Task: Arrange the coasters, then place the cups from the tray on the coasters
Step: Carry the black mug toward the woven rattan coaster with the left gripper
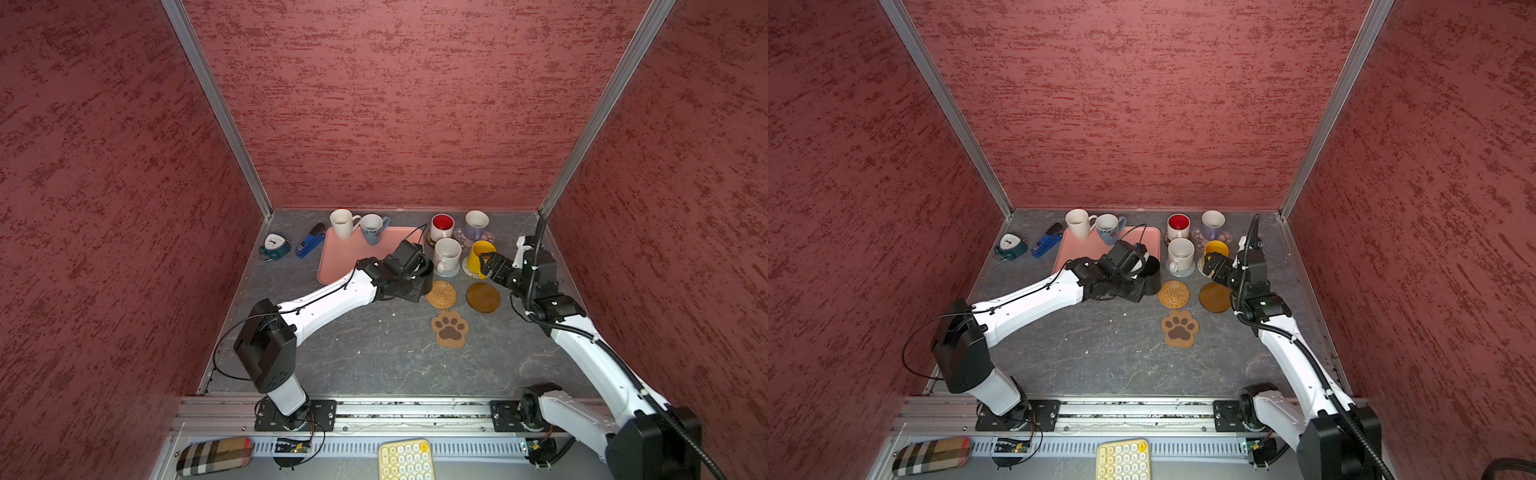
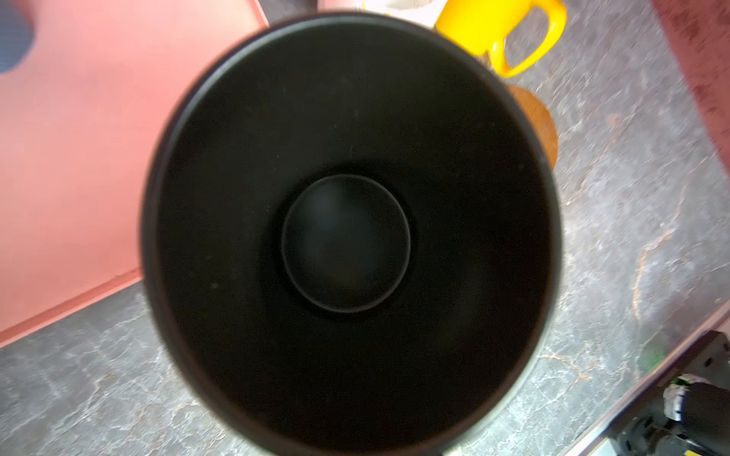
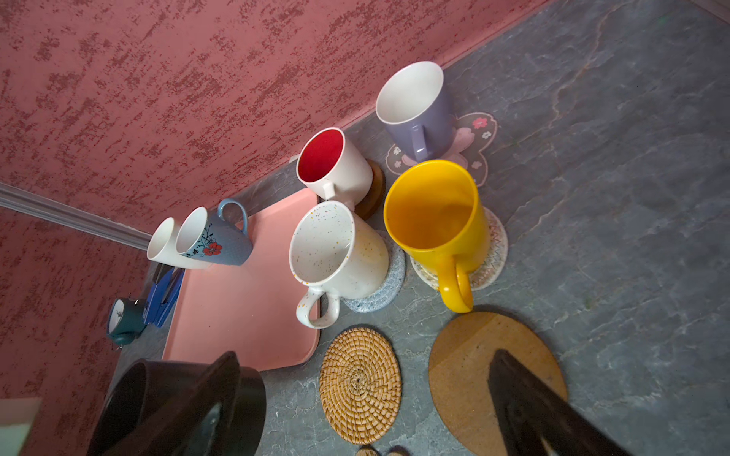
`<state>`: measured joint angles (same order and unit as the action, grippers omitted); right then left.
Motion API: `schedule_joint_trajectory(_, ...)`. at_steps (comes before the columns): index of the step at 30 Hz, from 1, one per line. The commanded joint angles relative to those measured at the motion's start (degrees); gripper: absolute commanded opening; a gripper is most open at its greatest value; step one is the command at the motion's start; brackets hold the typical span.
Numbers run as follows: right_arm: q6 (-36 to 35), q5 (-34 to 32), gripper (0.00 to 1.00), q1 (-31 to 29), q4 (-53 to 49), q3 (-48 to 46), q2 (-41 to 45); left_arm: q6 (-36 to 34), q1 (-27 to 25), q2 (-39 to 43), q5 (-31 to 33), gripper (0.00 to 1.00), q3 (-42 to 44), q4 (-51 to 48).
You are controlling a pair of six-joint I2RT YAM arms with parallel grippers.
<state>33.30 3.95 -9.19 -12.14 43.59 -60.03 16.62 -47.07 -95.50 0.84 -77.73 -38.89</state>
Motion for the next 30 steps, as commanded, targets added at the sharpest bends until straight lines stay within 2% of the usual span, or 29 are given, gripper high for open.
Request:
schedule_joint_trajectory(1, 1.96, 1.85, 0.99, 1.17, 1.5, -1.44, -0.52, -1.31, -1.25, -1.53, 1.74, 0.0, -2.78, 5.12)
schedule_joint_trajectory(8, 2.06, 3.05, 0.99, 2.08, 3.47, -3.18, -2.17, -1.14, -1.7, -4.88, 1.3, 0.0, -3.32, 7.66)
schedule_joint_trajectory(15, 1.2, 6.99, 0.99, 2.33, 5.82, -4.32, -3.93, -1.89, -1.88, -8.96, 0.68, 0.0, -6.22, 8.91)
schedule_joint_trajectory(30, 0.54, 8.1, 0.99, 3.06, 7.79, -4.15, -6.84, -3.01, -1.94, -14.18, -0.69, 0.0, -9.37, 10.74)
